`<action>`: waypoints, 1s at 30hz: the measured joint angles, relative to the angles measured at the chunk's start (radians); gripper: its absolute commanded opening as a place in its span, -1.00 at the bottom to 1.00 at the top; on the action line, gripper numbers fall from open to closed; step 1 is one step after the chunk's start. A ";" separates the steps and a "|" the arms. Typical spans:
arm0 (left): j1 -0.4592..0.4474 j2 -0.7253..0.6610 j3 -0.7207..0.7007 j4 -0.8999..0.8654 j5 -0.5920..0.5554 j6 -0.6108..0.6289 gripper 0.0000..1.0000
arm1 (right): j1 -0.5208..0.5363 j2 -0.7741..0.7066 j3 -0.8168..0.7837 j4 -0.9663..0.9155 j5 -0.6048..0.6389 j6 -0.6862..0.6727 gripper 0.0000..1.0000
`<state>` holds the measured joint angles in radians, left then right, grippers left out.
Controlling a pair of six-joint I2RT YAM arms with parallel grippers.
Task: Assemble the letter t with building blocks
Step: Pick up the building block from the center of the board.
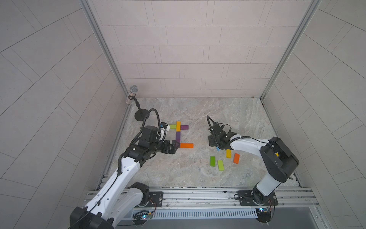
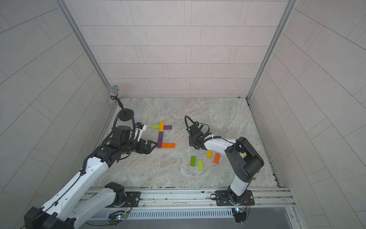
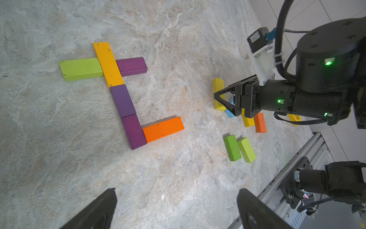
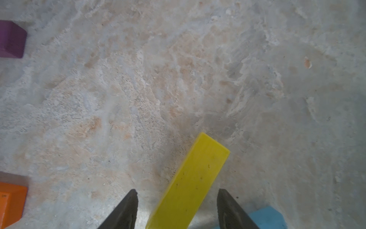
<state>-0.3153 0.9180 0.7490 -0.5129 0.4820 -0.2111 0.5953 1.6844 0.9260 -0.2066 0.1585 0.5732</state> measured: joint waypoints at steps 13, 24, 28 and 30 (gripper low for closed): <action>0.045 -0.006 -0.020 0.030 0.045 -0.031 1.00 | -0.009 0.037 0.002 0.001 0.022 0.008 0.10; 0.061 -0.008 -0.023 0.045 0.059 -0.043 1.00 | -0.020 0.063 0.005 0.028 0.010 0.000 -0.95; 0.066 -0.008 -0.026 0.049 0.062 -0.046 1.00 | -0.025 0.068 0.019 0.040 -0.003 -0.023 -1.00; 0.069 -0.008 -0.026 0.049 0.063 -0.047 1.00 | -0.031 0.077 0.029 0.044 -0.013 -0.035 -1.00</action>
<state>-0.2462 0.9100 0.7231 -0.4637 0.5449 -0.2581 0.5644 1.7611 0.9554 -0.1627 0.1452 0.5377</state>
